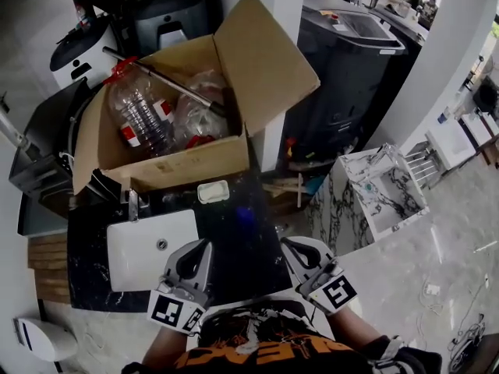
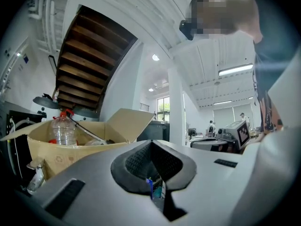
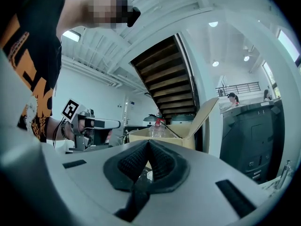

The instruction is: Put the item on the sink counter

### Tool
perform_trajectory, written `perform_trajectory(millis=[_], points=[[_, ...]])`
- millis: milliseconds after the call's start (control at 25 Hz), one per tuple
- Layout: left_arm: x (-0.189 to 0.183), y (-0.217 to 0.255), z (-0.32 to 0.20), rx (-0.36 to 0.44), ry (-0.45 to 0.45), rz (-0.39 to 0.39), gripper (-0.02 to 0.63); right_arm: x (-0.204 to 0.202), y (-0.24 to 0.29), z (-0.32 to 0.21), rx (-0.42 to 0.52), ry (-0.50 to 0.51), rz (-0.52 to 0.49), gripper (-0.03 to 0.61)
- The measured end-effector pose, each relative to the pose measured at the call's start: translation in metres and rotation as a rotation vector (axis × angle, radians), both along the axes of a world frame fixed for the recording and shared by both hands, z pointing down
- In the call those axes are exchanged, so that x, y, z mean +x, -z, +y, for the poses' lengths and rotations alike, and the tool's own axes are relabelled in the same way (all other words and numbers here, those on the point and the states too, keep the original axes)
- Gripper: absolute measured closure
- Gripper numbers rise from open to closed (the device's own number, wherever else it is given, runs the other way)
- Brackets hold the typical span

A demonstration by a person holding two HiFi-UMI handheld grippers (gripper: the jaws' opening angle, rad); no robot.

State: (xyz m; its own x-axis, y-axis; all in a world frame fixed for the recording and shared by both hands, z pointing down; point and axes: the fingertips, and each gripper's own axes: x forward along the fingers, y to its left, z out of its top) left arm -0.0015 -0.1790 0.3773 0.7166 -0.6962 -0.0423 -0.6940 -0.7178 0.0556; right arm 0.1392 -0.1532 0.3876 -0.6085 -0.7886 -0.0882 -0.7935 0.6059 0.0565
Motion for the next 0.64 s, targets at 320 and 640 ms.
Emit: perform_trajectory(millis=[320,640], points=[[0.006,0.007,-0.006,0.015,-0.007,0.008,0.597,0.0,0.005,-0.007,0.006,0.012,0.012,0.565],[0.004,0.002,-0.008,-0.02,-0.006,0.006,0.597,-0.009,0.002,-0.013,-0.014,0.038,0.038,0.565]])
